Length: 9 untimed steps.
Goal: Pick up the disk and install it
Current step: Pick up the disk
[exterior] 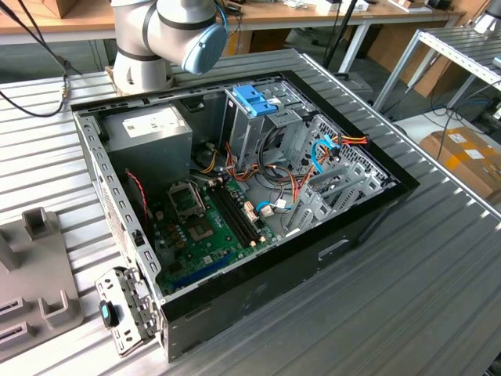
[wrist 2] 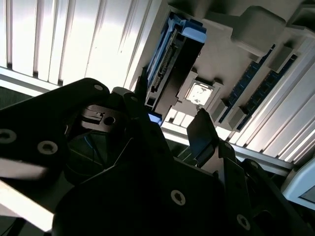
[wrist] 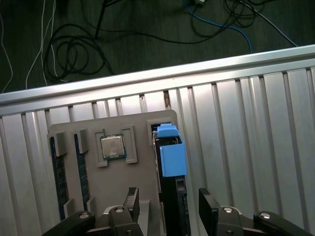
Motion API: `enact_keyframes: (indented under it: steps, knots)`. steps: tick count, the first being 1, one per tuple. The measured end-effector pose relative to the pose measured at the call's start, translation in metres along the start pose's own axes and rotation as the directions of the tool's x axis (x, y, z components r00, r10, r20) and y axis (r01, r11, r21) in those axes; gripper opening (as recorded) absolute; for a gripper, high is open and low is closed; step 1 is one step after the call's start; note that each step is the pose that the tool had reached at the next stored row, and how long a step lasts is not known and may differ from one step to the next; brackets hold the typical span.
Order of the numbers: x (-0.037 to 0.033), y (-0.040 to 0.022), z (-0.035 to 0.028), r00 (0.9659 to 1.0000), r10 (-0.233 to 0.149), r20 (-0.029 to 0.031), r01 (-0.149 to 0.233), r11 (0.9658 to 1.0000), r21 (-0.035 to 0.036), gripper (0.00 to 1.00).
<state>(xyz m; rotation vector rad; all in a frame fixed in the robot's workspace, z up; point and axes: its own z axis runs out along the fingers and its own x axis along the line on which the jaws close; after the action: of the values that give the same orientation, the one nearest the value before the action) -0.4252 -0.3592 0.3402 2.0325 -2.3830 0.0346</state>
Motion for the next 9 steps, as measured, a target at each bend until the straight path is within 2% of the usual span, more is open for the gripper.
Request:
enact_keyframes:
  steps: [6,9]
  knots:
    - [-0.0001,0.0000,0.0040,1.0000,-0.004,0.0001,0.004,1.0000,0.0002,0.60]
    - [-0.0003,0.0001,0.0055,0.9998,-0.020,0.0002,0.020,0.9998,0.0005,0.60]
